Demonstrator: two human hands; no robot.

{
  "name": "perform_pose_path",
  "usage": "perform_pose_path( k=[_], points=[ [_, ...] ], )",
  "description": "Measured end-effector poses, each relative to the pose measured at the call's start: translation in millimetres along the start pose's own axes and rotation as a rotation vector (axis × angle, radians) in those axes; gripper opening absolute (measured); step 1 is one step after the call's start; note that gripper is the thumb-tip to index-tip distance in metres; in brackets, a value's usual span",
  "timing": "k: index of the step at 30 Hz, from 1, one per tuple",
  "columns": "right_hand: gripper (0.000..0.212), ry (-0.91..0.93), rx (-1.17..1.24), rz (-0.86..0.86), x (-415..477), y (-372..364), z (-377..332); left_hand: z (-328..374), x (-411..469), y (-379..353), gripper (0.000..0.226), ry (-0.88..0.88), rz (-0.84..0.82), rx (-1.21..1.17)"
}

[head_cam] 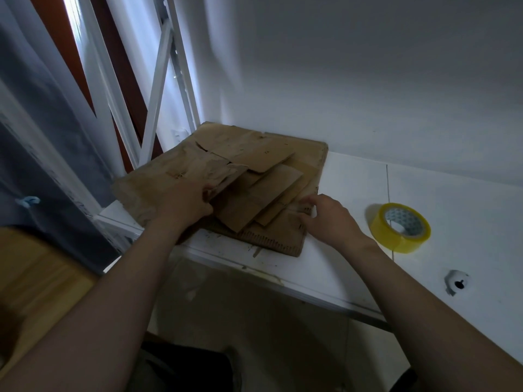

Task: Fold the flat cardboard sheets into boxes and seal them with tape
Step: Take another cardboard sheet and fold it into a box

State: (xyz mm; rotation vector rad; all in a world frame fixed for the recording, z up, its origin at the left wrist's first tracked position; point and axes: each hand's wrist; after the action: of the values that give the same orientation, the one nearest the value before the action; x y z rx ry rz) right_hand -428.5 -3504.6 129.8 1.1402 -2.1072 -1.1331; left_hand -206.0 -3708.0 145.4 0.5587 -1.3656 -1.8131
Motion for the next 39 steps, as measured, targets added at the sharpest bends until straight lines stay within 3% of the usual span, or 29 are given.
perform_pose_path(
  k=[2,5,9,14,16,19,22,28,32,35,37,39],
  points=[
    [0.037,-0.001,0.024,0.002,1.3,-2.3,-1.8,-0.3,-0.1,-4.7,0.022,0.064,0.072,0.024],
    [0.036,-0.008,0.036,0.007,2.2,-3.8,-4.9,-9.9,-2.4,-8.5,0.014,0.120,0.244,0.028],
    [0.033,0.021,0.079,0.026,0.6,2.0,-15.5,-11.6,-2.2,3.9,0.036,0.100,0.512,-0.023],
    [0.028,0.065,0.222,0.093,-6.8,14.6,-36.2,10.9,-11.4,39.4,0.027,0.093,0.698,-0.018],
    [0.038,0.060,0.311,0.082,-11.6,21.7,-48.4,22.1,-18.7,54.1,0.025,0.082,0.784,-0.053],
    [0.070,0.029,0.412,0.053,-18.5,36.8,-63.2,52.5,-36.7,77.3,0.028,0.023,0.870,-0.146],
    [0.087,-0.021,0.509,0.060,-28.6,54.2,-65.9,87.2,-56.2,101.3,0.031,-0.086,0.921,-0.203],
    [0.078,-0.044,0.429,0.186,-63.0,84.6,-39.4,136.8,-83.7,130.8,0.047,-0.152,0.855,-0.230],
    [0.078,-0.118,0.452,0.308,-92.2,101.2,-27.5,155.3,-97.8,138.1,0.030,-0.200,0.856,-0.352],
    [0.090,-0.137,0.532,0.389,-111.6,109.9,-23.4,168.2,-107.7,149.2,0.029,-0.152,0.851,-0.489],
    [0.092,-0.199,0.606,0.342,-122.9,109.2,-22.8,175.6,-112.3,154.5,0.029,-0.131,0.827,-0.561],
    [0.076,-0.272,0.542,0.207,-135.7,104.7,-25.3,181.9,-116.7,156.9,0.028,-0.121,0.812,-0.596]
  ],
)
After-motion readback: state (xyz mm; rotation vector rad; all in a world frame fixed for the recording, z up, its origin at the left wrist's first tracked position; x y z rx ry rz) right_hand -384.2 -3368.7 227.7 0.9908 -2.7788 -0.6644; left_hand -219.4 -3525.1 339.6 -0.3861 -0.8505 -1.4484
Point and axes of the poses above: each hand's wrist, its own x-axis towards the middle knuckle, its own y-axis out of the back of the hand, z = x × y, and after that the axes turned 1 degree about -x, right-handed
